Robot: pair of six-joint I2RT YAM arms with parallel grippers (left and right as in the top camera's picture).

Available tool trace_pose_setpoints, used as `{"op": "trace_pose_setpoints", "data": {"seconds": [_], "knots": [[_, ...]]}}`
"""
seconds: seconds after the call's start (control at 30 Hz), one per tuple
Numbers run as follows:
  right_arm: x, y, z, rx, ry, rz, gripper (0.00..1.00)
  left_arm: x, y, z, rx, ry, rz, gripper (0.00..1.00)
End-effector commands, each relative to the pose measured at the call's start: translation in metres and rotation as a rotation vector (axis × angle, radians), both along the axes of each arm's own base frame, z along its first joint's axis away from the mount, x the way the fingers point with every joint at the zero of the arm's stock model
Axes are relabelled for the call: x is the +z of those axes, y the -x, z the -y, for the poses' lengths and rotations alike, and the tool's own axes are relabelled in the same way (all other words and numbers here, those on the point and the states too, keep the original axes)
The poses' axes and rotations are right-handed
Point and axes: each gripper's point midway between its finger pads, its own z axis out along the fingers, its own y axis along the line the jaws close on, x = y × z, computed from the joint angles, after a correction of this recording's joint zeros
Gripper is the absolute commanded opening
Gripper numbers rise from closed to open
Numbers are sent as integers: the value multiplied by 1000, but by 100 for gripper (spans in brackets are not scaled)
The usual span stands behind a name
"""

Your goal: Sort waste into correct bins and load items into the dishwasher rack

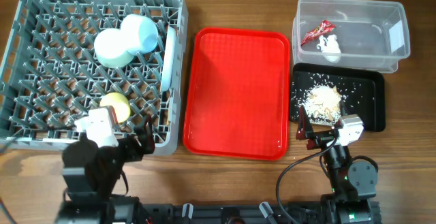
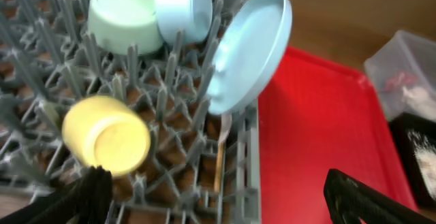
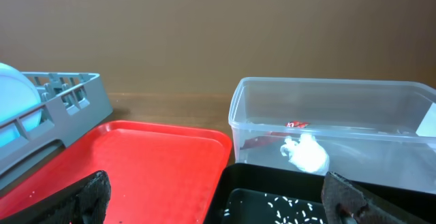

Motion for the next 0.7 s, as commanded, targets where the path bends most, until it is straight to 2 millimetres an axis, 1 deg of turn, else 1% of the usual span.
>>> {"op": "trace_pose_setpoints", "data": {"seconds": [0.0,0.07,0.13,0.17,0.27,0.3,0.37,0.43,0.47,0.57,0.67], "knots": [[2,1,-2,12,10,12,100,-31,-4,-5,54,54,82,100],[2,1,-2,12,10,12,100,-38,-8,-7,72,81,136,100],[2,1,-2,12,10,12,100,-37,-16,-8,75,92,233,100],[2,1,-2,12,10,12,100,-34,-18,-8,72,89,274,100],[2,1,-2,12,10,12,100,-15,-26,-12,74,74,449,100],[2,1,-2,12,10,12,100,-7,-28,-12,58,28,515,100],[2,1,-2,12,9,11,100,1,-30,-9,20,-66,589,100],[2,1,-2,12,10,12,100,-4,-31,-10,13,-99,587,100],[2,1,-2,12,10,12,100,-10,-31,-10,13,-97,560,100],[2,1,-2,12,10,12,100,-40,-31,-9,7,-83,440,100],[2,1,-2,12,10,12,100,-38,-31,-9,8,-89,445,100]]}}
